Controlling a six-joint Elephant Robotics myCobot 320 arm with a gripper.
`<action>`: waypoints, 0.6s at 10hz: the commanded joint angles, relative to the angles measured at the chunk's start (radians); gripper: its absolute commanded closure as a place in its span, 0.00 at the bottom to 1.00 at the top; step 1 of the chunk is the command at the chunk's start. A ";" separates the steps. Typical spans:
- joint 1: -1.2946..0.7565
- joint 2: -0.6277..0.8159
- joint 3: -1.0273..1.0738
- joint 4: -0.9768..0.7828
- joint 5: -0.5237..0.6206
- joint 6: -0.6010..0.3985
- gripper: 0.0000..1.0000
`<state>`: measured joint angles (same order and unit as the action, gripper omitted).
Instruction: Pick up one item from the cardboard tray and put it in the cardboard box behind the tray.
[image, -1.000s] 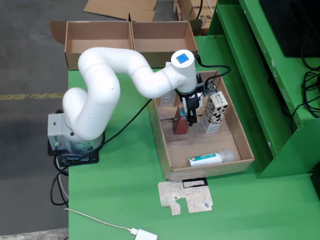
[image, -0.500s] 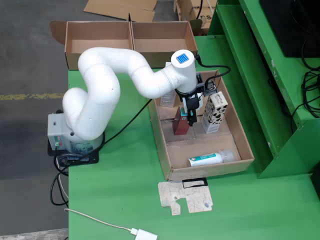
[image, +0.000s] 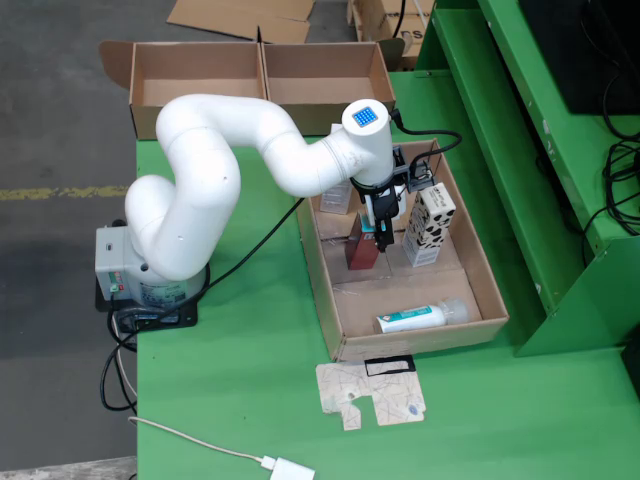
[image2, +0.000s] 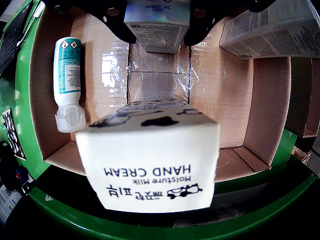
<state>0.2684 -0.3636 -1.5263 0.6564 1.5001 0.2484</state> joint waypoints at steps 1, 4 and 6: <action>-0.002 0.029 0.025 0.012 -0.002 0.004 1.00; -0.002 0.029 0.025 0.012 -0.002 0.004 1.00; 0.015 0.095 -0.043 0.030 -0.011 0.008 1.00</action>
<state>0.2684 -0.3636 -1.5263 0.6564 1.5001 0.2484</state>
